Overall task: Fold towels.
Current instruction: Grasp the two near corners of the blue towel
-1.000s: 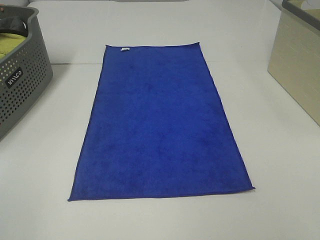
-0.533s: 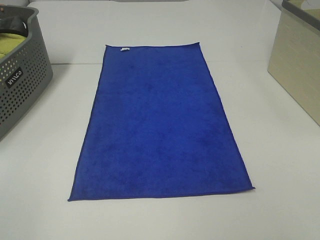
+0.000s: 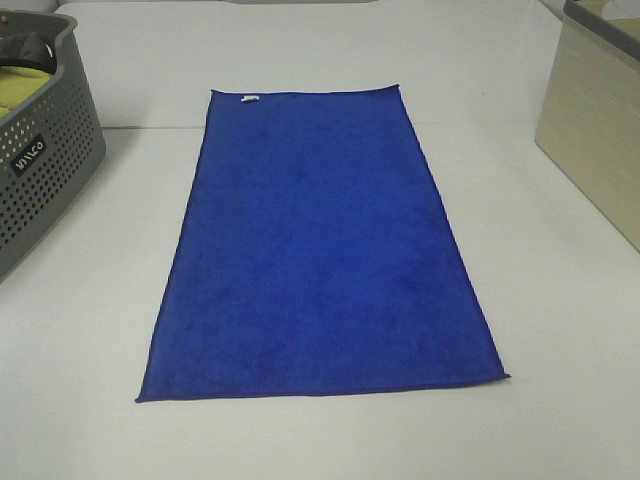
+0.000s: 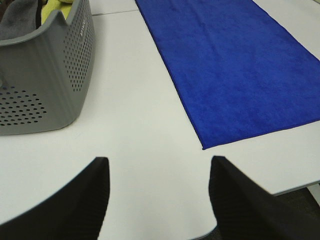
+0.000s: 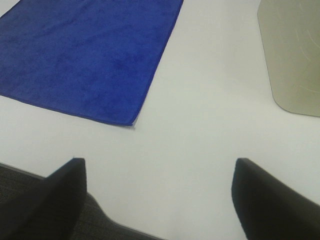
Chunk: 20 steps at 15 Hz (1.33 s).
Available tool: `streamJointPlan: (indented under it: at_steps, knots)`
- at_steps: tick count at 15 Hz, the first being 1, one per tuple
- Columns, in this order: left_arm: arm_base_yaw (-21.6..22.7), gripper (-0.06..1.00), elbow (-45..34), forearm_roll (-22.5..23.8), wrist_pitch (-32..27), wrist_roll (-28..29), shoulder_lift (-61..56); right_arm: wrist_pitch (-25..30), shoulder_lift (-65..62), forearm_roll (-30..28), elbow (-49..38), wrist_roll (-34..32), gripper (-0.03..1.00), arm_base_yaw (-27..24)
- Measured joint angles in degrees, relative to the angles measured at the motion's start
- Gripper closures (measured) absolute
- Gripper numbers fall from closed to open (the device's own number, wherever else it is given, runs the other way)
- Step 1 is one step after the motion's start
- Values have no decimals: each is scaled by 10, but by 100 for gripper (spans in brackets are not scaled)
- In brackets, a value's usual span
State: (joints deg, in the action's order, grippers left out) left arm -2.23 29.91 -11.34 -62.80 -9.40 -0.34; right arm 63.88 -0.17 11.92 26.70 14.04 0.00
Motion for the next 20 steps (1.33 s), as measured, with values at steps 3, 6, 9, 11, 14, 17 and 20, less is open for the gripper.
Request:
streamJointPlan:
  at_steps: [3,6,9,11,14,17,20]
  knots:
    - [0,37,0,0,0,0,0,0,0,0,0,0,19,0]
    - [0,37,0,0,0,0,0,0,0,0,0,0,19,0]
    - [0,37,0,0,0,0,0,0,0,0,0,0,19,0]
    - [0,37,0,0,0,0,0,0,0,0,0,0,19,0]
    - [0,37,0,0,0,0,0,0,0,0,0,0,19,0]
    - [0,37,0,0,0,0,0,0,0,0,0,0,19,0]
    - [0,37,0,0,0,0,0,0,0,0,0,0,19,0]
